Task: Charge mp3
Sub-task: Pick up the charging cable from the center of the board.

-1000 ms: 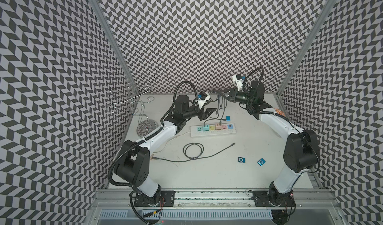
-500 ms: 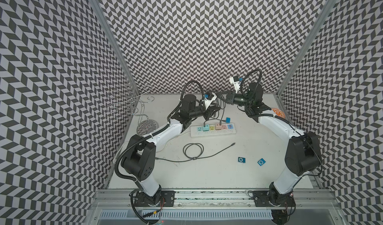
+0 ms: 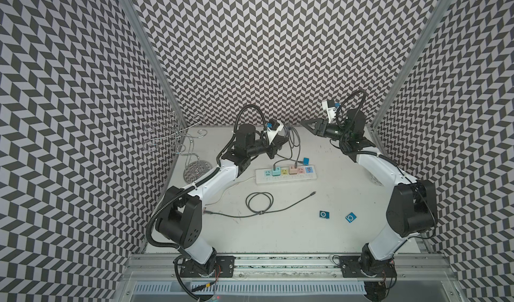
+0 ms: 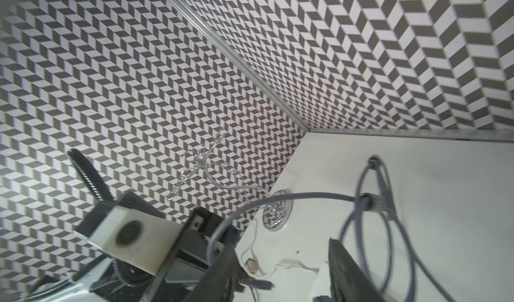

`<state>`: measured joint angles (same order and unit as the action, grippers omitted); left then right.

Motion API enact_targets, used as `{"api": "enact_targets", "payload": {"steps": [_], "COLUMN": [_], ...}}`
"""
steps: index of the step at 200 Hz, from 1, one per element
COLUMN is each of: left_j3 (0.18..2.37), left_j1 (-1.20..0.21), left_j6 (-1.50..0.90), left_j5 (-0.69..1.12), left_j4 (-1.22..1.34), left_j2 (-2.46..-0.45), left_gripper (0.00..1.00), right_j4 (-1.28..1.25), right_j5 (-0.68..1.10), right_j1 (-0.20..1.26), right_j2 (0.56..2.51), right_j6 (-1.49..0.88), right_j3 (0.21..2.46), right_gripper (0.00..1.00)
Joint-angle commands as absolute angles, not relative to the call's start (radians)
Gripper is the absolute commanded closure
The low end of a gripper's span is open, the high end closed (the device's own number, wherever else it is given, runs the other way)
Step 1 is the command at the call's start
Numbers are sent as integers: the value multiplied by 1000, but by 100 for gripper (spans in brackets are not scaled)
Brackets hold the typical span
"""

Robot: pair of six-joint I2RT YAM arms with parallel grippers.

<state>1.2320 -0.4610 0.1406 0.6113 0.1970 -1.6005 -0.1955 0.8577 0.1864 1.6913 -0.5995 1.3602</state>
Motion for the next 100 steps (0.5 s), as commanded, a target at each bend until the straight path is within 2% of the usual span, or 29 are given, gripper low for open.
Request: {"api": "enact_targets", "payload": {"steps": [1, 31, 55, 83, 100], "left_j3": [1265, 1325, 1349, 1353, 1353], "left_j1": [-446, -445, -446, -448, -448], "left_j6": [161, 184, 185, 189, 199], "left_j5": [628, 643, 674, 690, 687], "left_j4": [179, 129, 113, 92, 79], "left_j2": [-1565, -1575, -1581, -1567, -1557], "left_gripper": [100, 100, 100, 100, 100], "right_j4": [-132, -101, -47, -69, -83], "right_j5": [816, 792, 690, 667, 654], "right_j1": [197, 221, 292, 302, 299], "right_j2": [1646, 1643, 1667, 1734, 1751], "right_j6": [-432, -294, -131, -148, -169], "right_j3": [1345, 1295, 1301, 1316, 1318], "right_gripper": [45, 40, 38, 40, 45]}}
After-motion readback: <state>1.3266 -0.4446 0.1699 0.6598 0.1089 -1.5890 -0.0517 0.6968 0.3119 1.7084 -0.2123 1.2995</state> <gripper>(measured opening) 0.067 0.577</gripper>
